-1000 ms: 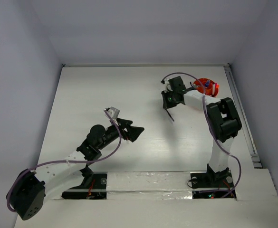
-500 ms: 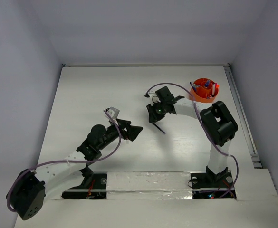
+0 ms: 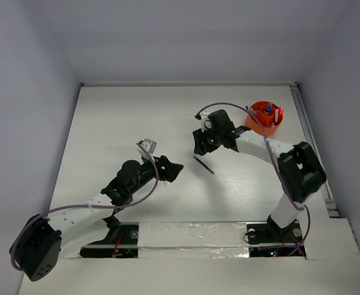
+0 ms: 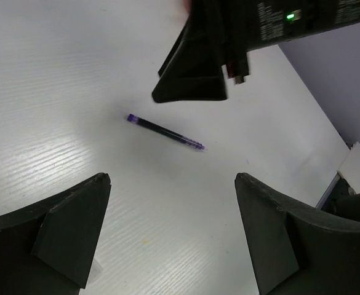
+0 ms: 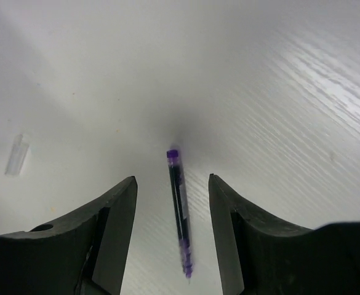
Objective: Sort the stationery into containers
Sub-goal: Move the pen to the center of the board, then pick up the pen from the center of the board.
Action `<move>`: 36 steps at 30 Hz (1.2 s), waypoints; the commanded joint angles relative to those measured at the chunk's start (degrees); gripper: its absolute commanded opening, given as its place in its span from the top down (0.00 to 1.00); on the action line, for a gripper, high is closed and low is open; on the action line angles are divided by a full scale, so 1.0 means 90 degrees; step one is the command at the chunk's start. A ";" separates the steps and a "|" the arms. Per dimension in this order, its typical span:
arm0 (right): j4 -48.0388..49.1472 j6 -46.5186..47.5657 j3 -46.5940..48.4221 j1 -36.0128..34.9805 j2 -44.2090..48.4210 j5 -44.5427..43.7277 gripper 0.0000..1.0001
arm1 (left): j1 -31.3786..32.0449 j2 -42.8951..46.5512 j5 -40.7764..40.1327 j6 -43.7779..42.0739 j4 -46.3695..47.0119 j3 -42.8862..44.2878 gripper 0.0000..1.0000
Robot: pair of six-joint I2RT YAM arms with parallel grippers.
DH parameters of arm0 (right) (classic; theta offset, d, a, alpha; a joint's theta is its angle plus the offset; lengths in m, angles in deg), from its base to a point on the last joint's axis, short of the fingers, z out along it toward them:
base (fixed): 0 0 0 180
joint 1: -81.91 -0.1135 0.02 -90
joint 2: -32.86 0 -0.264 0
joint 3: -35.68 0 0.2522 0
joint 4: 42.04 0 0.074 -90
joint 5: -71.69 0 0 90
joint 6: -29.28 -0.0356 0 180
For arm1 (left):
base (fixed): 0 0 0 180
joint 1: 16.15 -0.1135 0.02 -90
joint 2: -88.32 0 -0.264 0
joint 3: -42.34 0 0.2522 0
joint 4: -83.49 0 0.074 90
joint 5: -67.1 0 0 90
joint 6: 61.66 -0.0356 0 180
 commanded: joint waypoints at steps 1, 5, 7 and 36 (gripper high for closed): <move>0.0321 -0.0608 -0.0438 -0.0047 0.1187 -0.0578 0.45 | 0.0033 -0.0131 0.0009 0.0139 0.0314 0.0359 0.21; 0.0235 -0.0648 -0.0928 -0.0047 0.1690 -0.0430 0.47 | 0.0033 -0.0190 -0.0049 0.0158 0.0207 0.0544 0.20; -0.0058 -0.0570 -0.0949 -0.0047 0.1583 -0.1054 0.41 | 0.0033 -0.0199 -0.0020 0.0207 0.0275 0.0554 0.20; -0.1171 -0.0989 -0.1134 -0.0243 0.0255 -0.1201 0.61 | -0.0026 0.0406 -0.0244 0.1760 -0.1873 0.1648 0.15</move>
